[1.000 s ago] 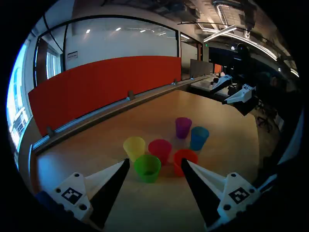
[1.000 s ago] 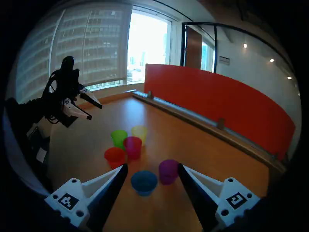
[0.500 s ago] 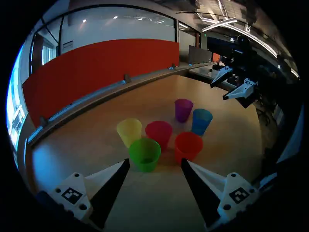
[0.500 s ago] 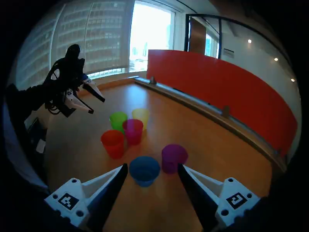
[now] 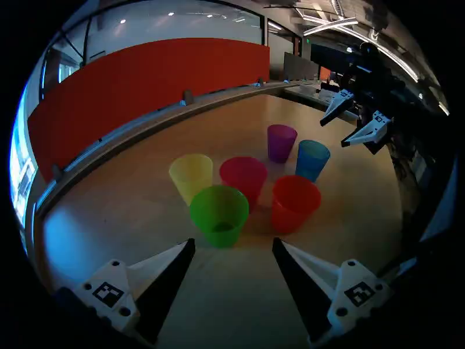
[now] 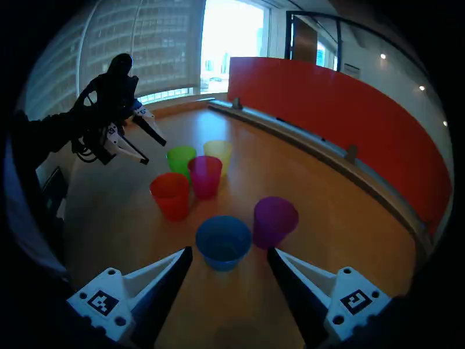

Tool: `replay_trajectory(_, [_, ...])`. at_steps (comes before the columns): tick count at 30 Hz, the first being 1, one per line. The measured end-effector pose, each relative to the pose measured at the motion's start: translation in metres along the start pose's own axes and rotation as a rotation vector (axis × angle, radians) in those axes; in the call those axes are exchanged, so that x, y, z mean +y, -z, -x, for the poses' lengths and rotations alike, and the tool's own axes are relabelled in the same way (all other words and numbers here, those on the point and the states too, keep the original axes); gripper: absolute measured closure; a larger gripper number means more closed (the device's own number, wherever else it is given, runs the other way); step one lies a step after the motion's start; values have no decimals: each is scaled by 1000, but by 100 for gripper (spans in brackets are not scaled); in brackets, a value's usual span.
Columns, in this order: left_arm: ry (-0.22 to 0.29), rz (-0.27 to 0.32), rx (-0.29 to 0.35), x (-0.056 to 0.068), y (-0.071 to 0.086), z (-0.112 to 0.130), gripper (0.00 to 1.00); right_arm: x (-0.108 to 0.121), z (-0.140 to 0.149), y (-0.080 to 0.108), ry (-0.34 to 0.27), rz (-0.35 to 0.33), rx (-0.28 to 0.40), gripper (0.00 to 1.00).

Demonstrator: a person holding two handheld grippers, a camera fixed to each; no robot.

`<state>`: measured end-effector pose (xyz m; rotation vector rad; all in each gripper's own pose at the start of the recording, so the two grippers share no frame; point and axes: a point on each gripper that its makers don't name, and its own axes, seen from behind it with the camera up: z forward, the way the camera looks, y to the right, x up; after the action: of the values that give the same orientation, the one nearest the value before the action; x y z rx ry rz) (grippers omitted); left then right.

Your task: Pour water

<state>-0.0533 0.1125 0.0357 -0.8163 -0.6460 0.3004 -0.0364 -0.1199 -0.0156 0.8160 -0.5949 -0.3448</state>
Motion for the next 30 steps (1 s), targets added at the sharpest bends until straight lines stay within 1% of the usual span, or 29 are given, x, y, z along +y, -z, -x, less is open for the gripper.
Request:
replay_trajectory(9, [7,13,-24,-5,-19,9,1,0,12,-15,9,-12,-30,0])
replay_trajectory(21, [10,24,-32,-13,-36,6,1,0,22,-31,12,-21,-64,0])
replay_trajectory(30, [-12,39,-34,-12,-46,-2,1,-1,22,-44,13,-37,-69,0])
